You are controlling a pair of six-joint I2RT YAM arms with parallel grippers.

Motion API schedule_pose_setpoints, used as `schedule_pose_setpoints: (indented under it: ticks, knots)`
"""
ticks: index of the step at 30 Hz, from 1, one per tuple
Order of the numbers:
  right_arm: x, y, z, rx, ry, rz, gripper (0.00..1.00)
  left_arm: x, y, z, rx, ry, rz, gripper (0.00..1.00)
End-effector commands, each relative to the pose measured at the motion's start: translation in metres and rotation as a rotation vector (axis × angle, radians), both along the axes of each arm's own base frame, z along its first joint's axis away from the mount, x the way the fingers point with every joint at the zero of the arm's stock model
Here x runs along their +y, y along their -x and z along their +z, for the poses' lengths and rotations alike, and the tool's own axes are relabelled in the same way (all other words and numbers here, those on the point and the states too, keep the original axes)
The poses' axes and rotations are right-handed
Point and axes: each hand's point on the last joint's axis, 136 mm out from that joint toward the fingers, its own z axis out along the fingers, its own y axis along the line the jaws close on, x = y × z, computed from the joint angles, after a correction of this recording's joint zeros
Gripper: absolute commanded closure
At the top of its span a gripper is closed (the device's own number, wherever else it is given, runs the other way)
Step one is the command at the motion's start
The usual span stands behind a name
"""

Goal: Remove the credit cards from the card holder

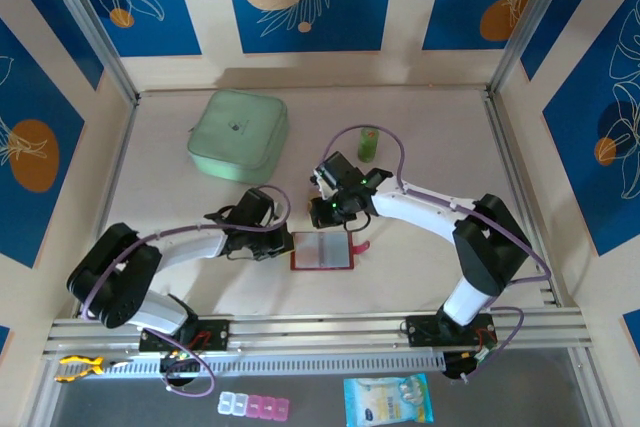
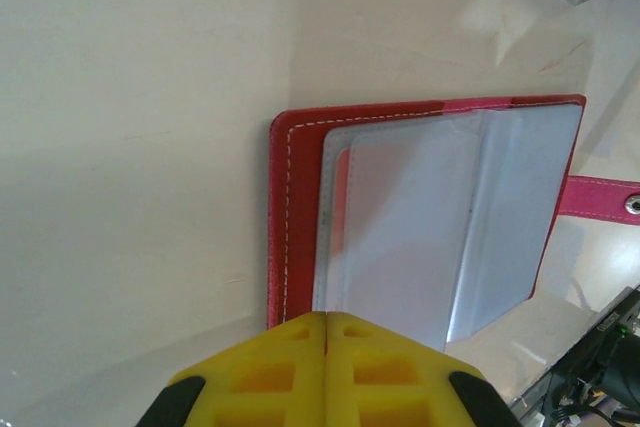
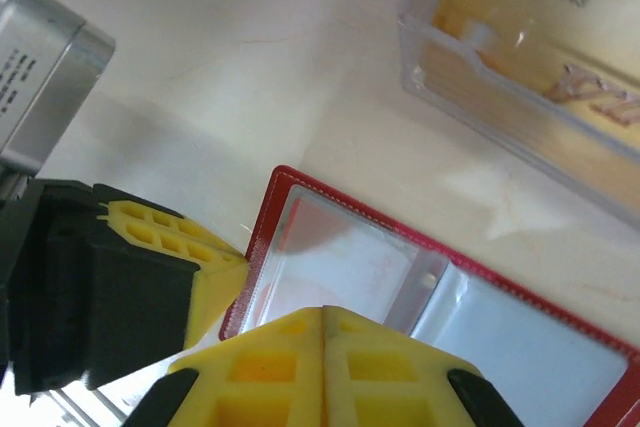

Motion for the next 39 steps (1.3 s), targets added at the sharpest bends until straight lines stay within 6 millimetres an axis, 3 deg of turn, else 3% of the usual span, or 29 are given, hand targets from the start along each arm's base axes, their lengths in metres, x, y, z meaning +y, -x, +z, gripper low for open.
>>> schedule_pose_setpoints:
  ticks: [1,4,11,14,21,39]
  knots:
    - [0.0,0.016,-0.016,0.148,0.018,-0.099,0.91,-0.002,0.006,-0.005,0.026,0.015,-0.006,0.97]
    - [0.004,0.027,-0.029,0.203,-0.002,-0.095,0.88,-0.001,0.008,-0.008,0.031,0.01,-0.007,0.97]
    - [0.011,0.04,-0.044,0.28,-0.046,-0.141,0.67,0.004,0.013,-0.015,0.054,-0.01,-0.007,0.97]
    - [0.017,0.045,-0.049,0.31,-0.055,-0.129,0.67,0.005,0.015,-0.016,0.058,-0.013,-0.008,0.97]
    - [0.026,0.05,-0.056,0.337,-0.048,-0.105,0.77,0.005,0.015,-0.018,0.065,-0.024,-0.014,0.97]
    - [-0.011,0.048,-0.065,0.29,0.137,-0.149,0.75,0.007,0.016,-0.018,0.072,-0.04,-0.016,0.97]
